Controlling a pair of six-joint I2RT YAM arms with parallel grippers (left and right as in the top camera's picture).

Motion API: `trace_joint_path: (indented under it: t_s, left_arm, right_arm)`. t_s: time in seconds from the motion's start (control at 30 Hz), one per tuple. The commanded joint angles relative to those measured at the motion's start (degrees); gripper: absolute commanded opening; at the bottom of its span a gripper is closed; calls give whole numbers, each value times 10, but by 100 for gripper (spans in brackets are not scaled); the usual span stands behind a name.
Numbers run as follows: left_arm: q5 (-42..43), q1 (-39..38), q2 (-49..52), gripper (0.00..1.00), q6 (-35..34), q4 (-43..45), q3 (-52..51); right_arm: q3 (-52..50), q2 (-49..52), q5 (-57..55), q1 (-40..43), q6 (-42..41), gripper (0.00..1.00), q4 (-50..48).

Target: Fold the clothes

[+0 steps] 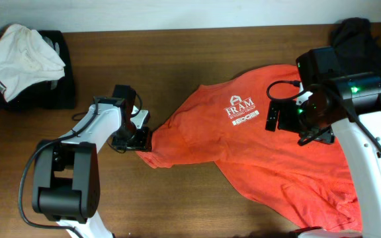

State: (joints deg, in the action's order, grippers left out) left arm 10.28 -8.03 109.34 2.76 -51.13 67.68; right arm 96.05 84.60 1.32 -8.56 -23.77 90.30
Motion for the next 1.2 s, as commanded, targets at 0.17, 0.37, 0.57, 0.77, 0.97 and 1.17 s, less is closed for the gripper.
trace_joint_path:
  t_s: [0.17,0.37,0.57,0.77,0.97,1.17]
  left_arm:
    - [-123,38,6,0,-73,56,7]
    - [-162,348,6,0,-196,-19,82]
    - [-26,481,-12,0,-211,-66,97]
    - [24,332,-221,99,-212,-93,144]
    - [63,-9,-178,89,-201,108,143]
    - [-4,-114,32,82,-107,364,156]
  right_arm:
    - [0,1,-10,-1,0,99,4]
    - [0,1,-10,-1,0,99,3]
    - [-68,1,-10,0,-1,99,-48]
    - [-118,2,-9,16,-3,99,-130]
    - [-118,2,139,229,61,99,-134]
    - [-118,2,179,285,131,99,-81]
